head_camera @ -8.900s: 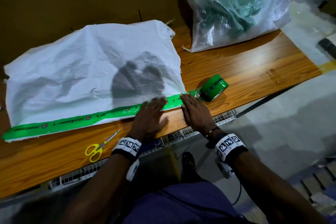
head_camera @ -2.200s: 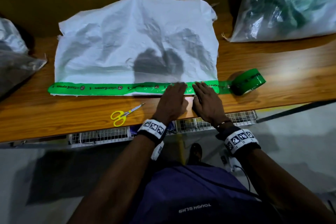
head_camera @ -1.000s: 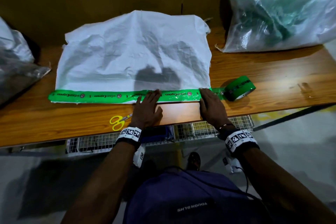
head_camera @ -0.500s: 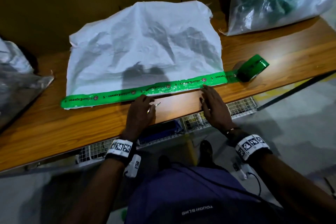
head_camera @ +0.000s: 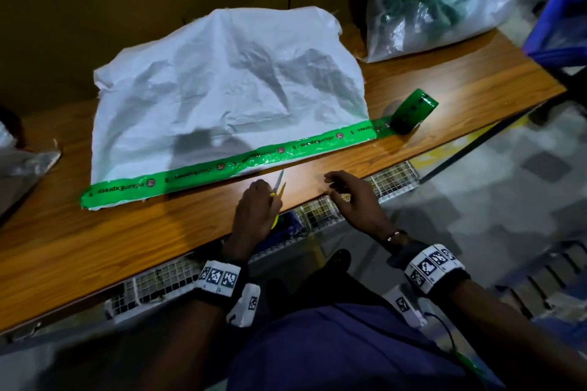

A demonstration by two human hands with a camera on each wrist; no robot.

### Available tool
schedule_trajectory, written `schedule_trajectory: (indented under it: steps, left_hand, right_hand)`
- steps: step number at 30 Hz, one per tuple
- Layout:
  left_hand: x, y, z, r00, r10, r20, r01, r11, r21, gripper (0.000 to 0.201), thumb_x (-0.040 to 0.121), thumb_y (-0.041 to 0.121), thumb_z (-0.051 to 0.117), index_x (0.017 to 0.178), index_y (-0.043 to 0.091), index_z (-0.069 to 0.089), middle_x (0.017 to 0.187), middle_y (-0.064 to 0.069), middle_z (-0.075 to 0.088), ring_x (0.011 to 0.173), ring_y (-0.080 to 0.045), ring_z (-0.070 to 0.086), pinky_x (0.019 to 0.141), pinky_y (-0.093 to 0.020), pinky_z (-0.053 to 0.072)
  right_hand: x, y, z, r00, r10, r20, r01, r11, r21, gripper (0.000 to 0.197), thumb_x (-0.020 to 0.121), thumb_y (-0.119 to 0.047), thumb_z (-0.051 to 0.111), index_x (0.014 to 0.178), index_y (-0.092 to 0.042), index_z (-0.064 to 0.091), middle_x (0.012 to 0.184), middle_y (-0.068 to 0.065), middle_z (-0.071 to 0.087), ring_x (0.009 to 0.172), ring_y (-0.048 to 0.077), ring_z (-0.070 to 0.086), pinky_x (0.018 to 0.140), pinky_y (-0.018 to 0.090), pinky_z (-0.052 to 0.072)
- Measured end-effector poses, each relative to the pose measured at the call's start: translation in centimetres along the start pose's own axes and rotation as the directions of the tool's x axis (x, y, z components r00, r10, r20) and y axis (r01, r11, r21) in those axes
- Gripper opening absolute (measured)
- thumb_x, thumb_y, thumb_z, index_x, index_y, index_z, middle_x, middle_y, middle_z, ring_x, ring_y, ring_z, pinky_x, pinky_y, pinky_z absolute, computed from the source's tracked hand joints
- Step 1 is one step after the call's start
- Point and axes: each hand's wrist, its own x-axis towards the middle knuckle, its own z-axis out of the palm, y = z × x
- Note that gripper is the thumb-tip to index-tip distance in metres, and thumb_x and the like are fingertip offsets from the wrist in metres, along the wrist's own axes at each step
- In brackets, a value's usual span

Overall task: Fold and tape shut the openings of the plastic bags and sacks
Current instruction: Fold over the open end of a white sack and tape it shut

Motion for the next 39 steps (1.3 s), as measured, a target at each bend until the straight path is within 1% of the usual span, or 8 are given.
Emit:
schedule_trajectory:
  steps: [6,13,16,19,25,29,35,39]
  left_hand:
    - [6.4,9.6,2.7,0.984,-0.140,0.109,0.177,0.822,-0.542,0.009,0.093,0.009,0.070,0.096,0.012,0.063,0.091,-0.005,0.068,0.085,-0.024,0.066,0.075,-0.032,0.049]
    - [12.6,16.3,7.1,0.970,-0.133,0.205,0.230,0.777,-0.586,0.013,0.082,0.031,0.066,0.090,0.022,0.062,0.093,-0.008,0.073,0.090,-0.029,0.073,0.083,-0.053,0.062]
    - [14.5,18.2,9.9,0.955,-0.200,0.218,0.292,0.756,-0.586,0.008,0.086,0.025,0.070,0.086,0.022,0.062,0.092,-0.008,0.072,0.091,-0.029,0.071,0.086,-0.057,0.060]
    - [16.0,20.5,12.3,0.938,-0.232,0.256,0.344,0.709,-0.616,0.010,0.089,0.023,0.071,0.090,0.016,0.065,0.087,-0.007,0.069,0.079,-0.026,0.069,0.081,-0.060,0.061]
    - [17.1,18.7,12.5,0.997,-0.014,-0.070,0.010,0.999,-0.053,0.022,0.089,0.020,0.073,0.107,0.012,0.065,0.105,-0.010,0.067,0.095,-0.026,0.062,0.078,-0.042,0.051]
    - [17.8,17.5,11.7,0.985,0.170,0.010,-0.162,0.918,0.361,0.038,0.081,0.021,0.080,0.111,0.006,0.062,0.107,-0.017,0.059,0.095,-0.037,0.057,0.069,-0.047,0.048]
    - [18.2,17.4,10.7,0.949,0.265,0.169,-0.314,0.807,0.501,0.032,0.079,0.020,0.080,0.100,0.002,0.062,0.099,-0.020,0.060,0.086,-0.039,0.061,0.059,-0.045,0.050]
    - [18.5,17.9,10.3,0.937,0.293,0.192,-0.350,0.773,0.529,0.028,0.071,0.008,0.086,0.084,0.004,0.062,0.085,-0.017,0.059,0.074,-0.038,0.063,0.043,-0.039,0.045]
  right_hand:
    - [0.5,0.7,-5.1,0.989,0.135,0.053,-0.142,0.976,0.166,0.027,0.098,-0.012,0.074,0.125,-0.009,0.070,0.099,-0.002,0.079,0.094,0.011,0.076,0.084,0.026,0.058]
    - [1.9,5.0,-10.5,0.964,0.207,0.167,-0.250,0.920,0.302,0.038,0.094,0.001,0.074,0.130,-0.008,0.069,0.107,0.016,0.078,0.100,0.025,0.074,0.093,0.041,0.061]
    - [2.9,6.7,-13.5,0.956,0.242,0.167,-0.282,0.916,0.286,0.038,0.094,-0.007,0.077,0.130,-0.014,0.070,0.107,0.010,0.079,0.094,0.020,0.076,0.079,0.034,0.061]
    - [4.5,9.0,-15.6,0.948,0.259,0.183,-0.296,0.930,0.218,0.035,0.089,-0.022,0.083,0.123,-0.022,0.074,0.096,0.007,0.079,0.082,0.028,0.073,0.070,0.047,0.058]
    - [6.7,12.0,-19.2,0.890,0.313,0.330,-0.401,0.884,0.242,0.016,0.092,-0.015,0.081,0.105,-0.006,0.079,0.095,0.020,0.078,0.084,0.021,0.071,0.073,0.035,0.057]
    - [7.0,12.1,-20.1,0.833,0.332,0.443,-0.490,0.814,0.311,0.017,0.096,0.001,0.070,0.111,0.010,0.072,0.088,0.008,0.078,0.078,0.011,0.076,0.068,0.020,0.055]
    - [6.5,13.1,-21.0,0.776,0.339,0.531,-0.587,0.698,0.411,0.009,0.100,-0.007,0.066,0.102,-0.002,0.073,0.094,0.009,0.078,0.087,0.020,0.076,0.080,0.028,0.060]
    - [5.8,12.9,-21.0,0.772,0.344,0.534,-0.596,0.684,0.421,0.011,0.102,-0.015,0.065,0.096,-0.007,0.070,0.082,0.005,0.070,0.075,0.015,0.069,0.061,0.018,0.050]
